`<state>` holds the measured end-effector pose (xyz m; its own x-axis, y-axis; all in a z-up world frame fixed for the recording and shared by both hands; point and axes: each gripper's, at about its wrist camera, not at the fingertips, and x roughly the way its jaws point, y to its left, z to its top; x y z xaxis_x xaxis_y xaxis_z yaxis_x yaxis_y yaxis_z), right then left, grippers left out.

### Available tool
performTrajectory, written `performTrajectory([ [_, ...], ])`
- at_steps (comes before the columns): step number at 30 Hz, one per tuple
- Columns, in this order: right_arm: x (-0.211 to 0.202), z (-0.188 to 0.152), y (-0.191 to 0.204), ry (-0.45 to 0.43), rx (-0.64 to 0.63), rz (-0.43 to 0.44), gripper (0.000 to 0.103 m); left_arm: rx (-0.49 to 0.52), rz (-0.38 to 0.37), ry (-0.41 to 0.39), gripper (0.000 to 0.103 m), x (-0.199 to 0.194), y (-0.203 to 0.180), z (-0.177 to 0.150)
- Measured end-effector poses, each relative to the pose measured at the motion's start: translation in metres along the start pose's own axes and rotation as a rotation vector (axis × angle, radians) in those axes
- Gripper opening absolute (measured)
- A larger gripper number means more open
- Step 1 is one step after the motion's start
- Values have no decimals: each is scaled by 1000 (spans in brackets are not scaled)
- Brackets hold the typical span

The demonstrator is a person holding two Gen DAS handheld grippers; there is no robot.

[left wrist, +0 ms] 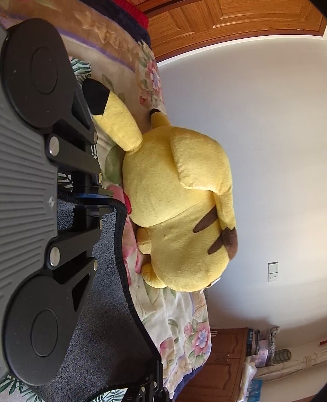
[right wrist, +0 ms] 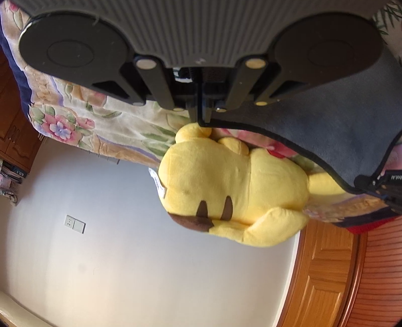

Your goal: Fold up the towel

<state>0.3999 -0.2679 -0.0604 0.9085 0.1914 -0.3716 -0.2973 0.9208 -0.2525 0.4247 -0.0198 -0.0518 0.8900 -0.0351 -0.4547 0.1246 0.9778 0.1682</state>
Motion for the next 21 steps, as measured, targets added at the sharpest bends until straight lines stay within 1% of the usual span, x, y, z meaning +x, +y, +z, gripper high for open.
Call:
performTrajectory([
  [4,13,-9,4,42,-14,-9,3,-18,-24,50,0,14,0,-9],
  [10,23,-18,9,68,4,2,3,12,-5,78,0,26,-1,-22],
  [14,28,-24,11,99,7,4,4,8,0,83,0,27,-1,-24],
  [16,26,-24,12,99,7,6,16,9,2,80,0,26,-2,-24],
  [17,25,-24,12,98,10,5,25,8,0,80,4,25,-3,-24],
  [18,22,-23,11,92,14,9,33,5,-3,77,13,23,-3,-23],
  [19,19,-22,10,85,19,15,36,2,-5,73,16,21,-3,-23],
  [21,14,-19,9,80,31,22,37,-3,-12,73,16,14,-4,-22],
])
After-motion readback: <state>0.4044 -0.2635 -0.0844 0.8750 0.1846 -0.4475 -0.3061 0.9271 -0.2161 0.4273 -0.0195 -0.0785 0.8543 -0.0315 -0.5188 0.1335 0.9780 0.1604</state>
